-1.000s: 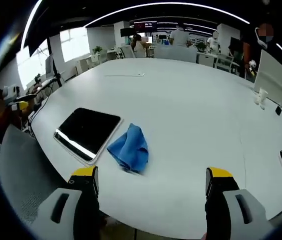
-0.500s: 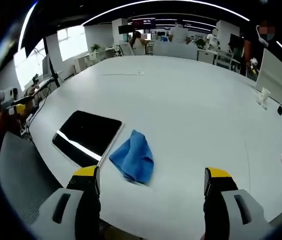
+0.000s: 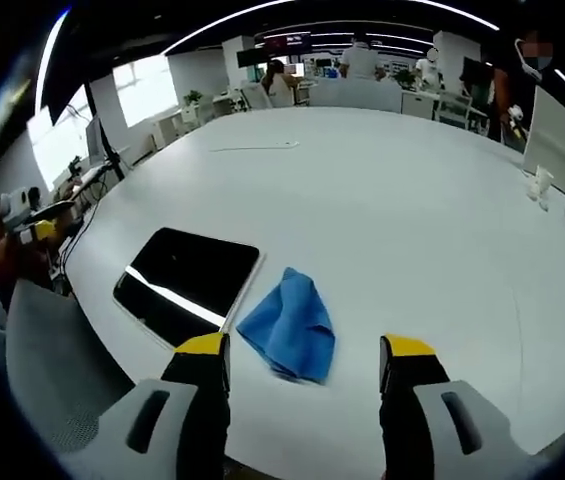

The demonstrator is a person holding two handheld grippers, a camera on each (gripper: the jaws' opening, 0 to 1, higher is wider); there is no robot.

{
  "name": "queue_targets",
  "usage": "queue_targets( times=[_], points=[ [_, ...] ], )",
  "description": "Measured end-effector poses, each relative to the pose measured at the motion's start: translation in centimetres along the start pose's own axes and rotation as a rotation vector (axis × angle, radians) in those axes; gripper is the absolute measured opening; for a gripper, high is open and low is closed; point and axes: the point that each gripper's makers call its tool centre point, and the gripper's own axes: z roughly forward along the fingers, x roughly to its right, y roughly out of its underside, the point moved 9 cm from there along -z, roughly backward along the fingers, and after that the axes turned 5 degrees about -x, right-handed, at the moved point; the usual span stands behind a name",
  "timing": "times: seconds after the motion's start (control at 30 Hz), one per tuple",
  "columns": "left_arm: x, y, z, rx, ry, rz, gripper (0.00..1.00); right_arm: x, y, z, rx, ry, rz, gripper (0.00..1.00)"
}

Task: Wipe the mirror surface with the cleaning cloth until all visible marks leave the cleaned area.

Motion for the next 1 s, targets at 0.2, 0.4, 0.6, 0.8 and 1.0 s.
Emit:
queue_targets(
  times=[0.2,0.4,0.6,0.8,1.0],
  points=[
    [-0.1,0.0,0.1,-0.004,0.002,0.001,0.99,-0.5,-1.3,0.9,-0.004,0.002,-0.011,0.51],
    [0.4,-0.2,0.6,-0.003,0.019,0.007,0.99,-1.3,-1.3,2.6,-0.049,0.000,-0.014,0.39],
    [0.8,-0.4,1.0,0.014,0.037,0.015,0.99,-1.8,-1.0,5.3,-0.108,-0.001,0.055,0.24],
    [0.9,0.3,0.9,-0.017,0.044,0.019,0.99,-2.3,-0.9,6.9,-0.140,0.053,0.049,0.18],
    [0.7,1.3,0.6,-0.029,0.040,0.017,0.99,-2.5,-1.2,7.9,-0.172,0.111,0.059,0.04]
  ],
)
